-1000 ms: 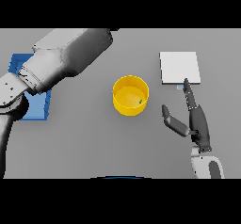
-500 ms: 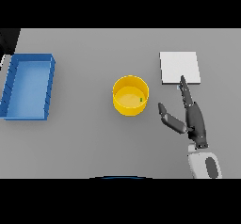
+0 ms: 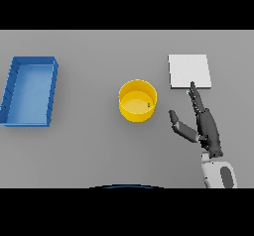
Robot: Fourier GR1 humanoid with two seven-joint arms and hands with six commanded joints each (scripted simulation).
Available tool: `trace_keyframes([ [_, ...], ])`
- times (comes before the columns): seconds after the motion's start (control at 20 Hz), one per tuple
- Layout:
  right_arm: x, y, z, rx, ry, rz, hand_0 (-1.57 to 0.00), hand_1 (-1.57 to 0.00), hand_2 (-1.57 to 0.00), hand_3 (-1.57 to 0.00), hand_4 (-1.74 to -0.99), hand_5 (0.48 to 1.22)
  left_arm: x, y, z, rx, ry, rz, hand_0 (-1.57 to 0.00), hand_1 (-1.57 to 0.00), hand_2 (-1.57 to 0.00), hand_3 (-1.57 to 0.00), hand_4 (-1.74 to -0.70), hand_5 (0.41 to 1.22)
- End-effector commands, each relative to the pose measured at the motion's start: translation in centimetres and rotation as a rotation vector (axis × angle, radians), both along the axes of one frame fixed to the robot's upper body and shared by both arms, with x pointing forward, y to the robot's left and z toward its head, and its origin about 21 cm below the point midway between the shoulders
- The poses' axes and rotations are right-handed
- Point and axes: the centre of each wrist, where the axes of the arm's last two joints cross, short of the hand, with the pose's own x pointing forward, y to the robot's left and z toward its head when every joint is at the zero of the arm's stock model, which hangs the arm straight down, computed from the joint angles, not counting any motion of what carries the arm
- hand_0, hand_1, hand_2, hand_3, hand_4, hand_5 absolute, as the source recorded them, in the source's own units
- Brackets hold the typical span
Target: Pick up the red beaker and tilt it to pour out 1 green nut into yellow bowl. Pick up the yellow bowl and place it on the metallic measuring scale.
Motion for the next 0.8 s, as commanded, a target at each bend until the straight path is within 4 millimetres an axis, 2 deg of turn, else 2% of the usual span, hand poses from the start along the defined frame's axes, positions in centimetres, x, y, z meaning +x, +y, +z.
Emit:
trace_keyframes([
  [0.0,0.3,0.1,0.0,-0.007,-0.011,0.001,0.0,0.0,0.0,0.0,-1.168,0.68,-0.3,0.4,-0.9,-0.036,-0.014,0.009,-1.57,-1.57,-1.57,-1.52,-1.74,1.221],
  [0.2,0.0,0.1,0.5,-0.027,-0.019,0.003,0.0,0.0,0.0,0.0,-1.192,0.704,-2.1,1.5,-5.2,-0.177,0.011,0.094,-1.57,-1.57,-1.57,-1.4,-1.74,1.221],
  [0.35,0.1,0.0,0.0,-0.033,-0.014,0.003,0.0,0.0,0.0,0.0,-1.202,0.709,-4.5,1.9,-8.3,-0.249,0.012,0.134,-1.57,-1.57,-1.57,-1.38,-1.74,1.221],
  [0.7,0.5,0.3,0.0,-0.03,0.003,0.004,0.0,0.0,0.0,0.0,-1.186,0.687,-9.1,0.3,-12.8,-0.352,0.067,0.209,-1.57,-1.57,-1.57,-1.38,-1.74,1.221],
  [0.75,0.5,0.2,0.0,-0.027,-0.01,0.004,0.0,0.0,0.0,0.0,-1.177,0.686,-9.6,0.2,-13.3,-0.354,0.077,0.217,-1.57,-1.57,-1.57,-1.39,-1.74,1.15],
])
